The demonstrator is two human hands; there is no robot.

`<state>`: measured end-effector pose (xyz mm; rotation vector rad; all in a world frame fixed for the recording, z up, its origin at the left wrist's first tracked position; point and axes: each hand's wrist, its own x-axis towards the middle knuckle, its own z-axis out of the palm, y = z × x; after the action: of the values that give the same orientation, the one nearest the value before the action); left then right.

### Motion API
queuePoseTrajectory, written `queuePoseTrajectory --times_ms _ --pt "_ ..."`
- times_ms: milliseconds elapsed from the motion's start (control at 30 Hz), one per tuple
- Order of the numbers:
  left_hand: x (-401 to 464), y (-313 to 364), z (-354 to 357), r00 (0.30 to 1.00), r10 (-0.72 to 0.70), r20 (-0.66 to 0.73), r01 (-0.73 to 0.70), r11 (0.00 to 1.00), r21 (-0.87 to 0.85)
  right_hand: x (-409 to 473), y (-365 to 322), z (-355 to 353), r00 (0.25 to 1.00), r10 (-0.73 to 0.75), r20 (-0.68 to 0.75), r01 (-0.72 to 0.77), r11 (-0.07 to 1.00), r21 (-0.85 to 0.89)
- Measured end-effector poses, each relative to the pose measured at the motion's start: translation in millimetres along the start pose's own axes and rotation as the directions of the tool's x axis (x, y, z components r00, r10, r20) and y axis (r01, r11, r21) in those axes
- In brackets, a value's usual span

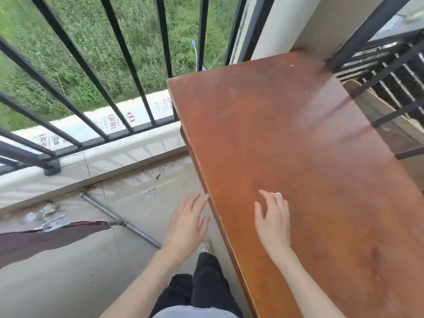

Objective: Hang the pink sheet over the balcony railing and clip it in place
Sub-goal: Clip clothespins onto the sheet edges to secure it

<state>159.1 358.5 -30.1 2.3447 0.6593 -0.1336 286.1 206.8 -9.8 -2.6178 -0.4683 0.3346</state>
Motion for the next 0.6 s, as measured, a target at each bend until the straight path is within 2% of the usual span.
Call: queuePoseTrajectory --times_ms 67,167,333,433,533,600 --pt "15.5 26.7 22.3 0.999 0.042 0.035 -0.041 0.999 -0.03 4.8 29.7 -6.7 0.988 0.153 -0.034 -0.151 0.986 0.065" --pt "43.4 61.4 53.7 0.996 0.077 0.052 -0.077 0.997 -0.014 12.8 63.0 -8.5 0.949 0.314 0.038 -0.316 0.936 0.155" --pt "82.7 102.3 87.2 0.965 0.202 0.166 -0.211 0.977 0.038 11.9 87.0 -8.2 0.943 0.296 0.154 -0.327 0.914 0.239" --pt "91.0 111.1 94.5 0.965 0.224 0.133 -0.23 0.973 0.031 13.3 91.9 -8.9 0.94 0.298 0.164 -0.332 0.909 0.252" --pt "83.2 109.5 95.0 0.979 0.193 0.063 -0.186 0.976 -0.11 14.2 93.1 -10.4 0.936 0.31 0.169 -0.346 0.903 0.257" --pt "72.8 106.8 90.6 0.994 0.101 0.047 -0.087 0.968 -0.237 11.9 91.8 -12.7 0.936 0.299 0.188 -0.34 0.906 0.254"
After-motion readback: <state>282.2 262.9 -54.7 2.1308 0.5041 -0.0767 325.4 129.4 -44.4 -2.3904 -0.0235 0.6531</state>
